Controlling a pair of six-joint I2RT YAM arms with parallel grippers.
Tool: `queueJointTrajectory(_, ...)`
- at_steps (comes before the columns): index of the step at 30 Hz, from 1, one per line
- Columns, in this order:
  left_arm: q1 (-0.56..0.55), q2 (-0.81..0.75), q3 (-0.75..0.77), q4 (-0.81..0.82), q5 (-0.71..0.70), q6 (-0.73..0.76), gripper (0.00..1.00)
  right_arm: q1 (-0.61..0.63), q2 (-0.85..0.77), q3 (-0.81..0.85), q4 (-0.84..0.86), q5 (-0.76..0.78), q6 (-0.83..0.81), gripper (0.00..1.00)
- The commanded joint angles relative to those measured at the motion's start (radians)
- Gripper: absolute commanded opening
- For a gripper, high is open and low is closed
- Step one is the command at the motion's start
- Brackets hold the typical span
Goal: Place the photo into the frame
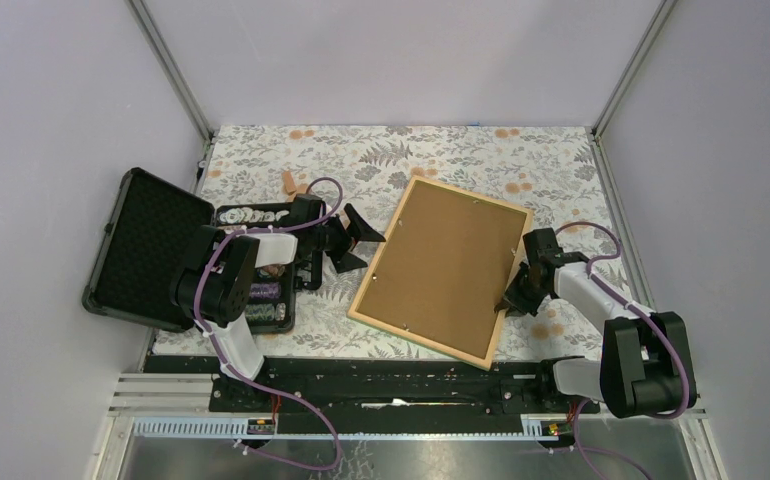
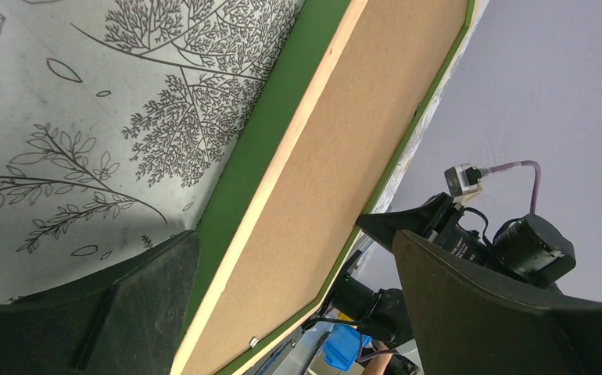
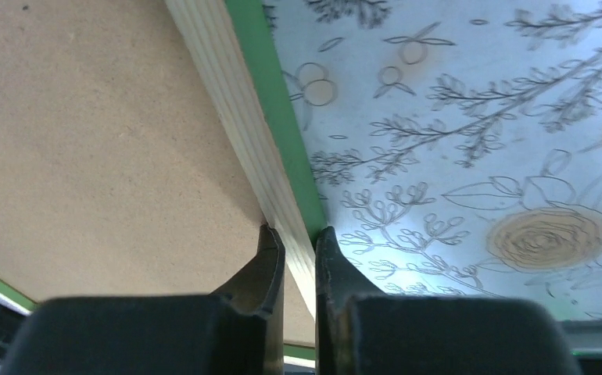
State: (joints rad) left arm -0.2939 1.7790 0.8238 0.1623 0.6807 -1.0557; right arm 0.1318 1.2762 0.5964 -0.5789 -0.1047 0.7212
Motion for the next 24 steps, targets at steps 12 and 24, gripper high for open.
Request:
queueJointTrajectory(12, 0.007, -0.036, -0.009, 0.064, 0.031, -0.012, 0.99, 0.009, -0.067, 0.006, 0.027, 0.073, 0.014, 0.0)
queueJointTrajectory(24, 0.012, -0.065, 0.0, 0.05, 0.006, 0.026, 0.99, 0.009, -0.093, 0.048, 0.005, 0.091, -0.048, 0.7)
